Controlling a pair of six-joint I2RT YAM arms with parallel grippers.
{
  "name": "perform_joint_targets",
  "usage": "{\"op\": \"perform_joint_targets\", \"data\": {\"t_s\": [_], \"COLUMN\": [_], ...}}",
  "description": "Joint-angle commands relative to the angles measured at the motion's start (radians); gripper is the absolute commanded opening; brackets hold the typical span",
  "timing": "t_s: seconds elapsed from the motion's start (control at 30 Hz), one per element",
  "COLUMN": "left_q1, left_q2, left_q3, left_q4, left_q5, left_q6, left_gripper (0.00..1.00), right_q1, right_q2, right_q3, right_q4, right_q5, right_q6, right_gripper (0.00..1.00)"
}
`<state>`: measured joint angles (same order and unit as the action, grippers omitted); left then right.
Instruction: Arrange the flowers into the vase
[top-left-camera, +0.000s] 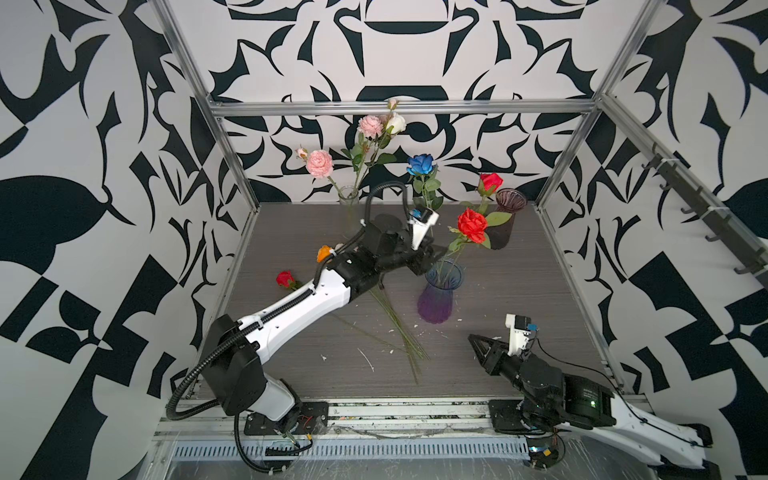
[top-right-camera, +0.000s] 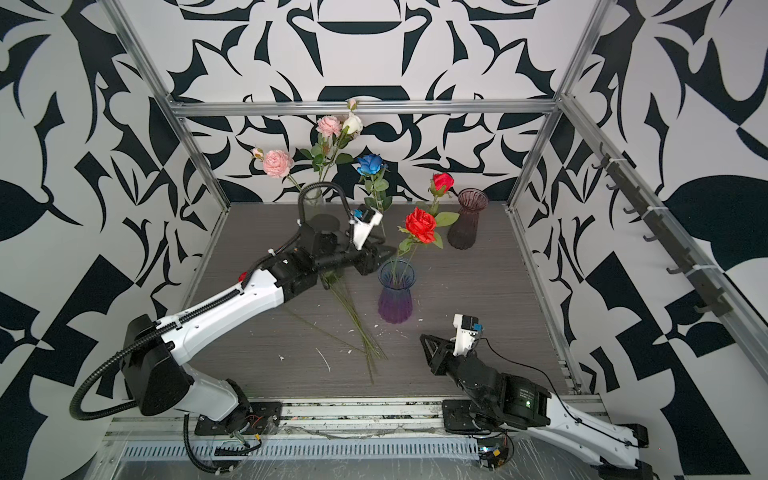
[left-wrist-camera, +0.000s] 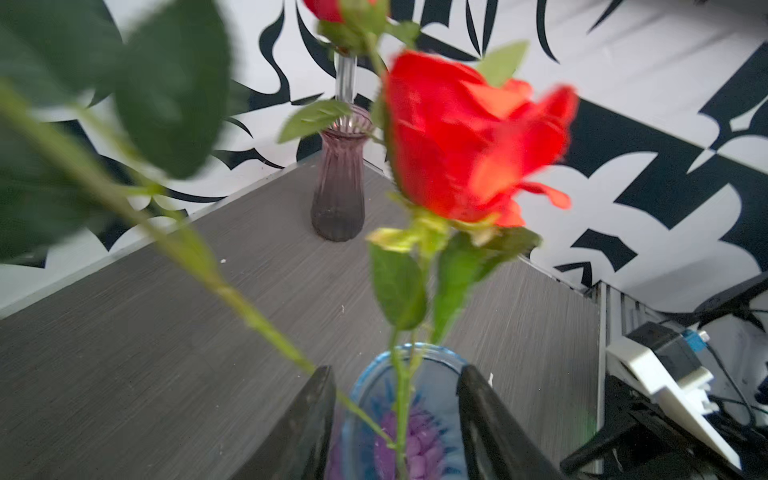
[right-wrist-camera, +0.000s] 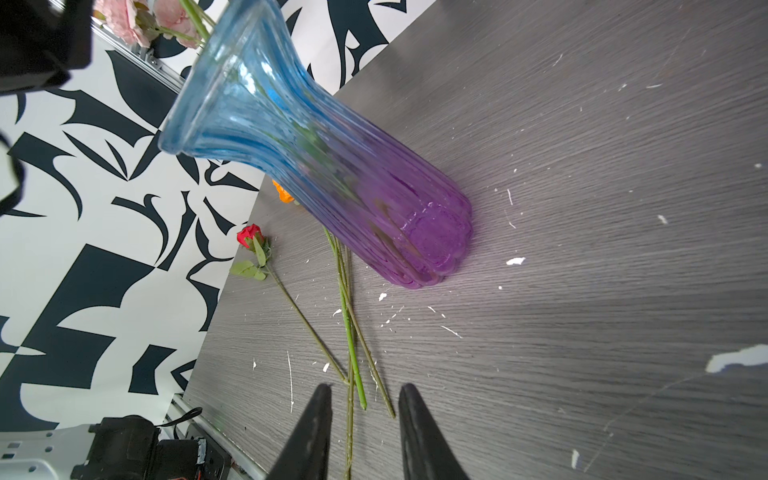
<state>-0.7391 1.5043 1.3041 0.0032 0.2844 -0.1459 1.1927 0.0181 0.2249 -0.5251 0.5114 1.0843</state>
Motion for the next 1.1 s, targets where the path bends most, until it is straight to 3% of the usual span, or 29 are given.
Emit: {"op": "perform_joint_targets", "data": {"t_s": [0.0, 0.2, 0.33, 0.53, 0.8, 0.93, 1.07], "left_q1": [0.086, 0.093, 0.081, -0.007, -0.111, -0.192, -0.226], "left_q2": [-0.041, -0.013, -0.035, -0.003, 0.135, 0.177, 0.22], "left_q3": [0.003, 0.066, 0.028, 0.052, 0.198, 0.292, 0.356], "left_q4": [0.1, 0.062, 0.157, 0.19, 0.023, -0.151, -0.214], "left_q5": [0.295, 0.421, 0.488, 0.58, 0.392, 0.035, -0.231], "left_q6": [-0.093, -0.067, -0.067, -0.018, 0.051, 0.198, 0.223], "left_gripper": [0.53, 0.51, 0.45, 0.41, 0.42, 0.5, 0.52], "right_q1": [0.001, 0.002, 0.001, 0.001, 0.001, 0.001, 0.001], "right_q2": [-0.009, -0.008, -0.008, -0.006, -0.009, -0.009, -0.009], "right_q3": [0.0, 0.0, 0.0, -0.002, -0.002, -0.001, -0.001], "right_q4": [-0.001, -0.001, -0.003, 0.0, -0.003, -0.004, -0.004], "right_q5": [0.024, 0.027, 0.028, 0.031, 0.03, 0.03, 0.031], "right_q6": [0.007, 0.006, 0.008, 0.01, 0.011, 0.01, 0.01], "right_gripper": [0.32, 0.31, 0.32, 0.32, 0.32, 0.31, 0.31]}}
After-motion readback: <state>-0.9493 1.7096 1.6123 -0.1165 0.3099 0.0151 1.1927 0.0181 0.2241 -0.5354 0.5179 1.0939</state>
